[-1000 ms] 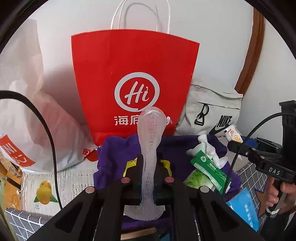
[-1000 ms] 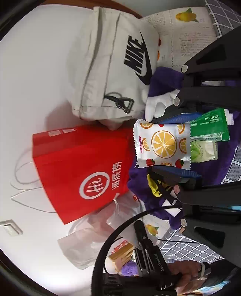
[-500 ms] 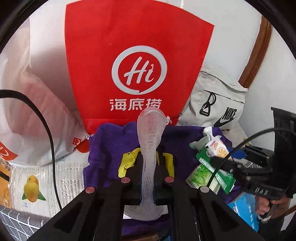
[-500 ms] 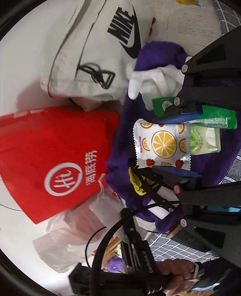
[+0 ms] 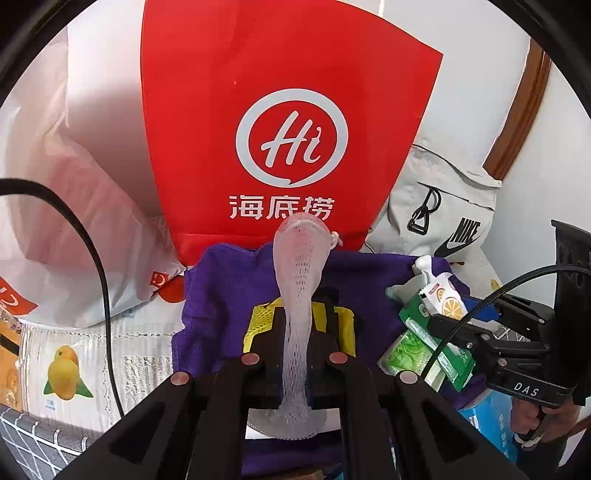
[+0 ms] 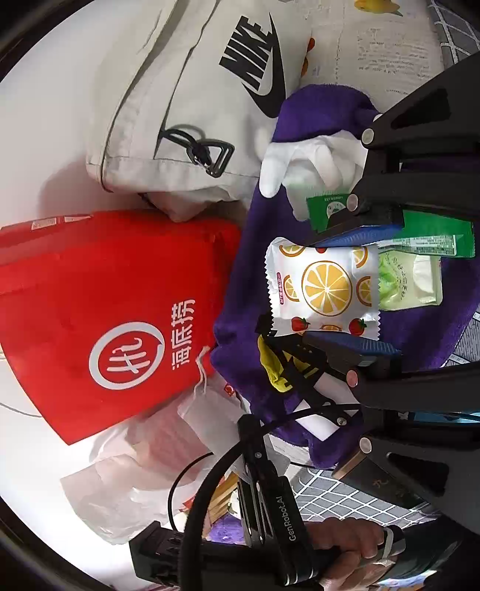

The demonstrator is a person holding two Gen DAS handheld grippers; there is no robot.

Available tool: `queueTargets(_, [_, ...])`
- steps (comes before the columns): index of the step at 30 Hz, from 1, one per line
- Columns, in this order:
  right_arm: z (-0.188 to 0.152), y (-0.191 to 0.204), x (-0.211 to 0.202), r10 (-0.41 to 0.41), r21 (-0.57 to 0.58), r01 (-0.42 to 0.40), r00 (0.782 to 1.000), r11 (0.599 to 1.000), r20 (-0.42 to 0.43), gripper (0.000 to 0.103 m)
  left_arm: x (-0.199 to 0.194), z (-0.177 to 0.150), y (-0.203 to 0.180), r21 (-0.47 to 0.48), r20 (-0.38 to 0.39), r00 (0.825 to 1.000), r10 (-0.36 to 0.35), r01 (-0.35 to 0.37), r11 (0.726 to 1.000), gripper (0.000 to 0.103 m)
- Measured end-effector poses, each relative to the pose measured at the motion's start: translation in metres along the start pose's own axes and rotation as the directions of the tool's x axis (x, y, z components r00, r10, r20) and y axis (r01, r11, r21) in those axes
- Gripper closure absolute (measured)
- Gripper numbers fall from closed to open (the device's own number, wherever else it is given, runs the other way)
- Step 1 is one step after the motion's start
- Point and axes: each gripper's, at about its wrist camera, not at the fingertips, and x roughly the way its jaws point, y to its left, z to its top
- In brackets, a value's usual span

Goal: Organize soft objects
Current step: 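Lower the packet onto the towel with right tool while left tool holds the mesh bag above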

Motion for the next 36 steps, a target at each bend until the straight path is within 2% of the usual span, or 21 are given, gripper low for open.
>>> queueTargets(26, [-0.009,0.003,0.035,-0.019,-0.010,0.018,0.993,1.000,-0.119,0.059,0.012,-0.005,-0.012,0.034,-0.042,0.999,-0.020,0.022,0.999,0.095])
queueTargets(36, [-0.010,-0.001,0.039,-0.027,0.004,0.028,0.991,1.000,-0.132,0.057,0.020,-0.008,-0.016,0.048,-0.069,0.997,-0.026,0.029,0.998,0.095])
